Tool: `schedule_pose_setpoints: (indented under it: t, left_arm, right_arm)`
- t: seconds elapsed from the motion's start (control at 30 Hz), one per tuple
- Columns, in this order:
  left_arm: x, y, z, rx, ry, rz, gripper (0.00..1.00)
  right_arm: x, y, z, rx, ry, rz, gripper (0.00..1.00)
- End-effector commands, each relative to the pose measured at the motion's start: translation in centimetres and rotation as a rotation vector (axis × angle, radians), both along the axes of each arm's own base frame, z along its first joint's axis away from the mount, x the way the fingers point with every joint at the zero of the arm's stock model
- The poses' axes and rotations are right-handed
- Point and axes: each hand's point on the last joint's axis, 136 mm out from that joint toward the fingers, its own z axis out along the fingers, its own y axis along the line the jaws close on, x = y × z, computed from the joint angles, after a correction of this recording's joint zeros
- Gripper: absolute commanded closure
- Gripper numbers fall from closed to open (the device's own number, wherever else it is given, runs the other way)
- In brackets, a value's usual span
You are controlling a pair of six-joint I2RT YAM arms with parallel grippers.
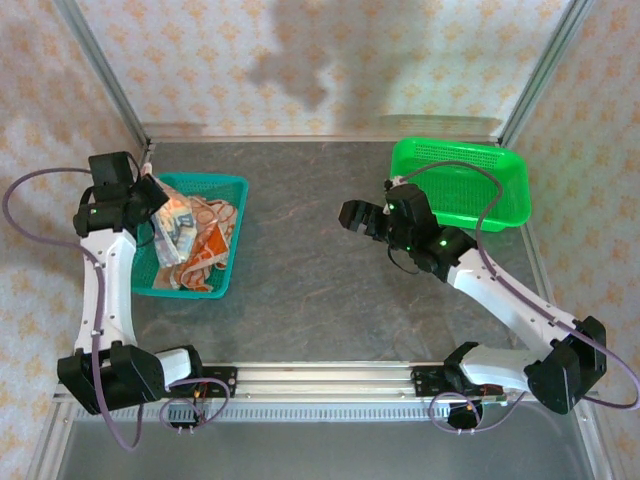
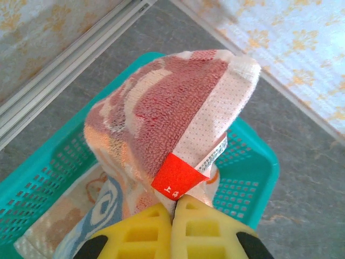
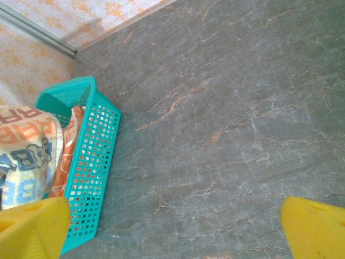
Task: Fold and stack the towels
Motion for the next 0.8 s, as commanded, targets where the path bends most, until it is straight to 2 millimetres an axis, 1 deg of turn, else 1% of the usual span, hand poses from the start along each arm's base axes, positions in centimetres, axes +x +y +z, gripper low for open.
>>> schedule_pose_setpoints:
  t: [0.0,0.07,0.17,0.23,0.33,0.43,0.5,0.6,0.73,0.77]
  left_arm:
    - [-0.7,-0.6,3.6,-0.031,-0.083,0.007,1.0]
    - [-0.8,-0.9,5.3,-0.05,-0.135,0.014,1.0]
    - [-0.9,-1.9,8.1,-0.079,-0.204,-0.01,1.0]
    - [-0.9,-2.5,9.6,-0.112,-0.242,-0.01,1.0]
    - [-0.8,-3.9,11.7,-0.118,-0.287,-0.045,1.0]
    - [-0.9,-5.5,14.4,-0.068,-0.339,-0.08,1.0]
    - [-0.6,-6.9,16.0,-0.063,-0.371,-0.118,1.0]
    - [-0.3,-8.6,17.1,-0.058,-0.36,-0.165,1.0]
    - [-0.2,-10.5,17.6,-0.027,-0.35,-0.207,1.0]
    - [0.0,-11.4,17.4,-0.045,-0.348,-0.223,1.0]
  right_arm:
    - [-0.2,0.1,0.4,0.017,-0.016,-0.011,0.01]
    - [-0.3,0.2,0.4,0.019,-0.014,-0.008,0.01]
    - [-0.4,0.2,0.3,0.018,-0.01,-0.008,0.01]
    - [-0.4,0.2,0.3,0.016,-0.011,-0.008,0.01]
    - [-0.3,0.2,0.6,0.014,-0.015,-0.008,0.01]
    - [-0.3,0.1,1.0,0.014,-0.023,-0.011,0.01]
    - [-0.2,0.0,0.8,0.009,-0.023,-0.02,0.01]
    - [-0.2,-0.1,0.7,0.005,-0.019,-0.022,0.01]
    - [-0.2,-0.5,0.6,-0.002,-0.021,-0.04,0.01]
    - [-0.2,-0.9,0.5,-0.009,-0.022,-0.06,0.01]
